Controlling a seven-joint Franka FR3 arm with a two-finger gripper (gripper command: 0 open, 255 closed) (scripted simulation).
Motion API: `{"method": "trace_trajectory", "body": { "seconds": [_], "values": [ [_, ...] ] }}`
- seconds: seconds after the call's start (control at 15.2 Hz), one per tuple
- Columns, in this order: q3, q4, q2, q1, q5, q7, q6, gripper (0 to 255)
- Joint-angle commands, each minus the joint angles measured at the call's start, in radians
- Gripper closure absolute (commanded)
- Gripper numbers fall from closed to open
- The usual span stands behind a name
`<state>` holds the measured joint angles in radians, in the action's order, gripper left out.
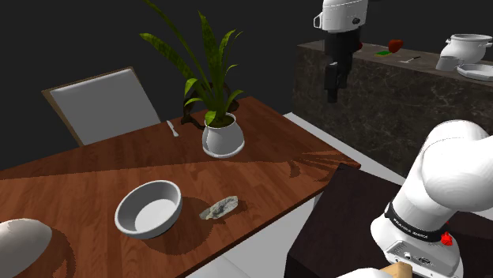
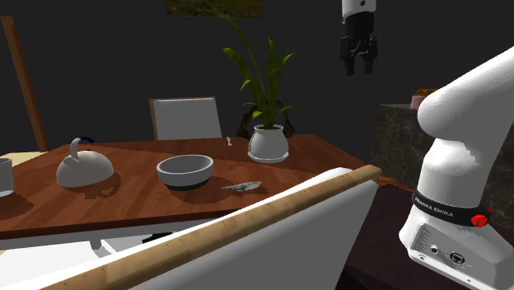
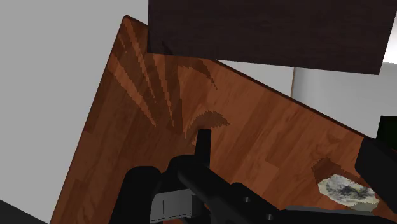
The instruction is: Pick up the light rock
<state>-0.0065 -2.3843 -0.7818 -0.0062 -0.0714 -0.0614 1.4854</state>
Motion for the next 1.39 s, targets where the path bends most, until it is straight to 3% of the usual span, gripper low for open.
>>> {"method": "trace_trajectory", "body": {
  "seconds": [0.0,0.66,1.32],
  "values": [
    [0.000,0.000,0.000,0.000,0.000,0.000,0.000,0],
    [0.047,-0.007,0.304,0.088,-0.030,-0.111,0.293,0],
    [0.116,0.081,0.644,0.154,-0.096,-0.186,0.525,0]
  ]
}}
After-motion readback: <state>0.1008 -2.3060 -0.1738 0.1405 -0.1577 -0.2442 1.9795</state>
